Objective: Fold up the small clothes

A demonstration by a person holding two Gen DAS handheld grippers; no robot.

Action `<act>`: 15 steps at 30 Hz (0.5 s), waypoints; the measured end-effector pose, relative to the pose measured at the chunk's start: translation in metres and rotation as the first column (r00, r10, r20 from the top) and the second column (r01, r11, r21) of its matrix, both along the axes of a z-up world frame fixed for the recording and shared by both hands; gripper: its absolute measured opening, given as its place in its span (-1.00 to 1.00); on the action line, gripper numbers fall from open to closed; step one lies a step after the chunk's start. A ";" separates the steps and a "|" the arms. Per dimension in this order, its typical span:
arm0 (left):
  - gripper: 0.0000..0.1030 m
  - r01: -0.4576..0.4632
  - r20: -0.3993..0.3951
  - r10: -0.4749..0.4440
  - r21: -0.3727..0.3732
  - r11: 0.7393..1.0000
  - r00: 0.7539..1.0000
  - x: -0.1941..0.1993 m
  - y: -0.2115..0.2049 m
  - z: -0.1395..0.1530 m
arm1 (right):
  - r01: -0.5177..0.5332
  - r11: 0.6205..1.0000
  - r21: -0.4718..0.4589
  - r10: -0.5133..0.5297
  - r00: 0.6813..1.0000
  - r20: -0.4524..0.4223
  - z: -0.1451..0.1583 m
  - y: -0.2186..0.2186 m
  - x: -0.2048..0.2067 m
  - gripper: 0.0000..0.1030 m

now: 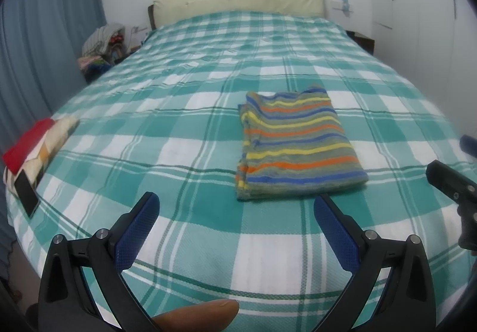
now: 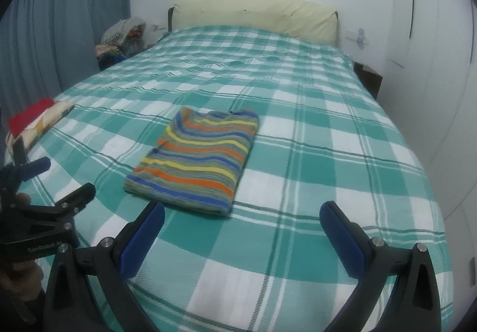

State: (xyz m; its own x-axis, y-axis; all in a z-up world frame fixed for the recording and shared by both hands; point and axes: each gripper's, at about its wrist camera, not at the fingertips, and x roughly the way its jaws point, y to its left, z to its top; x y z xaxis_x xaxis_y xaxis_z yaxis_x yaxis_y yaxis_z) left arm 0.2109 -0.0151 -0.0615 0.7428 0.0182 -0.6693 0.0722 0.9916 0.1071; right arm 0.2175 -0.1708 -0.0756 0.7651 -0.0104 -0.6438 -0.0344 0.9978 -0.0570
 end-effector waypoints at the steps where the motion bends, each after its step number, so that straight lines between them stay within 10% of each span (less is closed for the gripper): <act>1: 1.00 -0.007 -0.006 0.007 0.000 1.000 1.000 0.001 0.001 0.000 | -0.002 1.000 0.006 0.002 1.000 -0.001 0.000 0.000 0.000 0.99; 15: 1.00 -0.033 -0.009 0.033 0.007 0.999 0.999 0.000 0.005 0.003 | -0.018 0.999 0.034 0.019 1.000 -0.016 0.006 0.001 -0.002 0.99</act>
